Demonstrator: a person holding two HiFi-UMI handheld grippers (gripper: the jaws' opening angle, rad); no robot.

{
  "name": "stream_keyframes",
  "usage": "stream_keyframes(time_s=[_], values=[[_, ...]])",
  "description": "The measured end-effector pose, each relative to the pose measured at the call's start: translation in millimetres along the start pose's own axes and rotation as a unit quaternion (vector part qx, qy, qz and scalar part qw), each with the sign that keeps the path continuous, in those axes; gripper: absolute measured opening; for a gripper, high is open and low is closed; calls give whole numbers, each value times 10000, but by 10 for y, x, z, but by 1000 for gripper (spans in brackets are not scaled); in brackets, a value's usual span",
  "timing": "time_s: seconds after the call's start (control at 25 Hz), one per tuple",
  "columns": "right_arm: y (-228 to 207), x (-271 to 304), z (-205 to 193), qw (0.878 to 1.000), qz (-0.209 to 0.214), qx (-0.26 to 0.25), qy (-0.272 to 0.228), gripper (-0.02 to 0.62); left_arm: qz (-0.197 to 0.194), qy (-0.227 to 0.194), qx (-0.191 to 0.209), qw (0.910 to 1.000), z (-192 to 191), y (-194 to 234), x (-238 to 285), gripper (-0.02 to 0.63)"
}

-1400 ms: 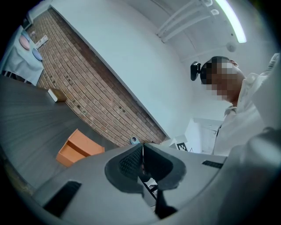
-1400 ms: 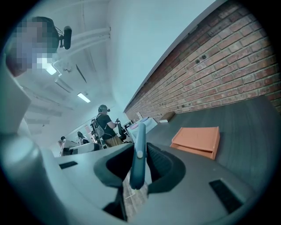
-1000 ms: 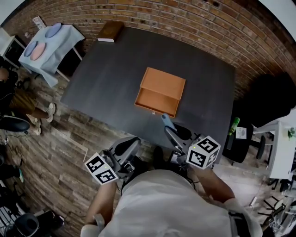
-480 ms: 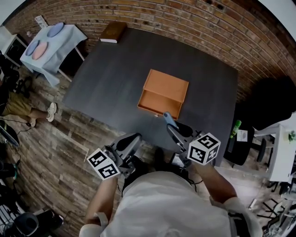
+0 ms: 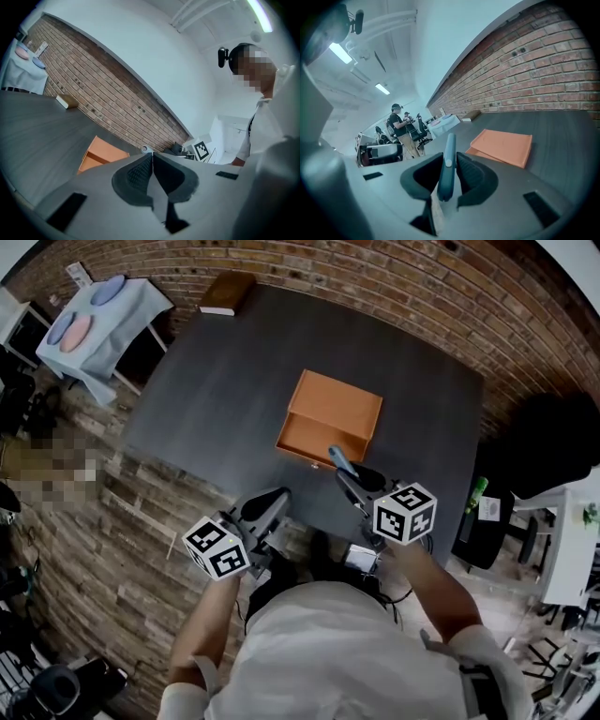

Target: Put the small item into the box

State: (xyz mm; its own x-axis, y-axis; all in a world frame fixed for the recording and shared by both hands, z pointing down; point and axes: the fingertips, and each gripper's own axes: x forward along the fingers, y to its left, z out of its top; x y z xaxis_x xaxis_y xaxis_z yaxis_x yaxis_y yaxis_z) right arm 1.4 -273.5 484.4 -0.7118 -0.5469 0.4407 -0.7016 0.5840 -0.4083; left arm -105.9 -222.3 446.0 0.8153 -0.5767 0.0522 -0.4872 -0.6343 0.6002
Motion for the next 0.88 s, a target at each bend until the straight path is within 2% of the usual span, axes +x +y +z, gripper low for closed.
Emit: stream_keyframes(time_s=[0.32,0.68,0.88], values=[[-216,163,-121,9992,-158,-181,316,100,158,310,52,9994,-159,238,155,14],[-462,472,-242,9948,-356,-644,708,98,324,789,206,9961,-354,507,393,14],[-538,603,-318,9935,-326,-689,847,97,402,948,166,9945,-456,611,460,14]])
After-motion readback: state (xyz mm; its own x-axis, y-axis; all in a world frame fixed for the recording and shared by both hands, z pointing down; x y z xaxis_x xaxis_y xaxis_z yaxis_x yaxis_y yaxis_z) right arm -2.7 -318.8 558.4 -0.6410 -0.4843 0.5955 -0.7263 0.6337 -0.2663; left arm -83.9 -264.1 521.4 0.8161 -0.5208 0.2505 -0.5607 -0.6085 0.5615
